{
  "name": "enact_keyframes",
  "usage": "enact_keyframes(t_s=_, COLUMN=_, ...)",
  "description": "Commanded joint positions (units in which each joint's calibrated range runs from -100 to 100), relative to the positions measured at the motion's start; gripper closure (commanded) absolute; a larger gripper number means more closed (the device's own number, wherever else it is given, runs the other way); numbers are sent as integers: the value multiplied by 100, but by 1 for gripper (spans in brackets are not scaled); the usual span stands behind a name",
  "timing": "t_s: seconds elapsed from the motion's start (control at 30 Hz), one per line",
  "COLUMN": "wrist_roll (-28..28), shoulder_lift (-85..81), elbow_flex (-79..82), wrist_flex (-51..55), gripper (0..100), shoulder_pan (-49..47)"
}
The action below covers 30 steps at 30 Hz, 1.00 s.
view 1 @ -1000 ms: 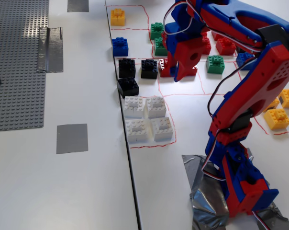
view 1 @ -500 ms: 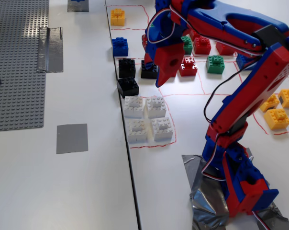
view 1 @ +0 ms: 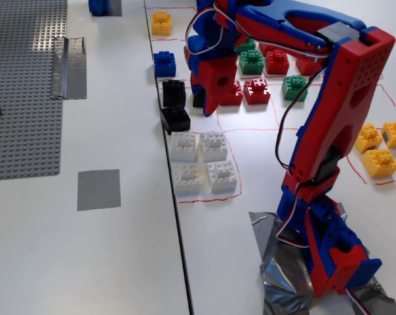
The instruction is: Grab the block and put it in the grey marker
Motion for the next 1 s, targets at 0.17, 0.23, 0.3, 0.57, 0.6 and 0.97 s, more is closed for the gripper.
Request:
enact_keyframes(t_s=0.17, wrist_roll=-44, shoulder_lift=98, elbow_flex=-654, wrist_flex=-32, gripper=77, shoulder_pan=-199)
enact_keyframes(t_s=0.23, wrist_roll=-63, shoulder_lift=164, elbow_flex=-718, wrist_flex=-32, gripper=74, shoulder_pan=-228)
enact_keyframes(t_s=0.3, wrist_roll=-63, shoulder_lift=230, elbow_flex=-781, wrist_flex=-32, gripper=72, shoulder_pan=-268)
enact_keyframes(t_s=0.57, wrist_roll=-78, shoulder_lift=503, elbow_flex=-1017, wrist_flex=-32, gripper=74, shoulder_pan=-444)
enact_keyframes(t_s=0.6, wrist_roll=-78, shoulder_lift=544, elbow_flex=-1035, wrist_flex=-32, gripper=73, shoulder_pan=-474)
enact_keyframes(t_s=0.97, wrist_roll=-132, shoulder_lift=841, elbow_flex=-1253, wrist_flex=-24, gripper=74, shoulder_pan=-641)
